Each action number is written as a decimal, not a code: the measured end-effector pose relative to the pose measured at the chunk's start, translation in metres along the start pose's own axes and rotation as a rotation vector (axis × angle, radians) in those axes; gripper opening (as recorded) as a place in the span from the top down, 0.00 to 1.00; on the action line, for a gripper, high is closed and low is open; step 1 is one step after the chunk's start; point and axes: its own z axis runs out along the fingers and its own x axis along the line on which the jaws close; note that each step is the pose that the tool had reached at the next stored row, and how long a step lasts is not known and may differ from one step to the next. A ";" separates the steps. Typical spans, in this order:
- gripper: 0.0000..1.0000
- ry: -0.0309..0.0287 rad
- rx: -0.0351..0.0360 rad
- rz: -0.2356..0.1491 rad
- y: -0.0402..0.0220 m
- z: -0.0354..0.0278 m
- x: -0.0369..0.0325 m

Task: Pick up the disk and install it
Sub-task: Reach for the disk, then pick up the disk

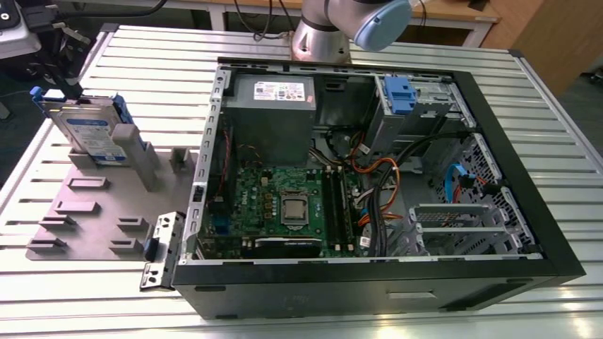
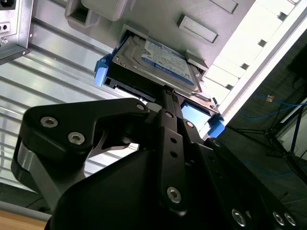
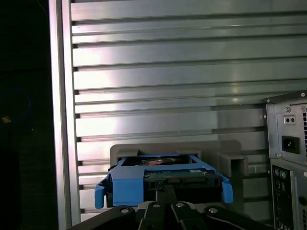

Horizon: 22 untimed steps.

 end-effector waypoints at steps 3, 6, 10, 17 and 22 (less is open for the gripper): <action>0.89 -0.0002 0.0047 0.000 -0.0001 -0.0001 0.0000; 0.89 -0.0002 0.0051 0.000 0.0000 -0.0001 0.0000; 0.89 -0.0002 0.0051 0.000 0.0000 -0.0007 0.0000; 0.89 -0.0002 0.0051 0.000 0.0001 -0.0047 -0.0001; 0.89 -0.0002 0.0051 0.000 0.0002 -0.0055 -0.0001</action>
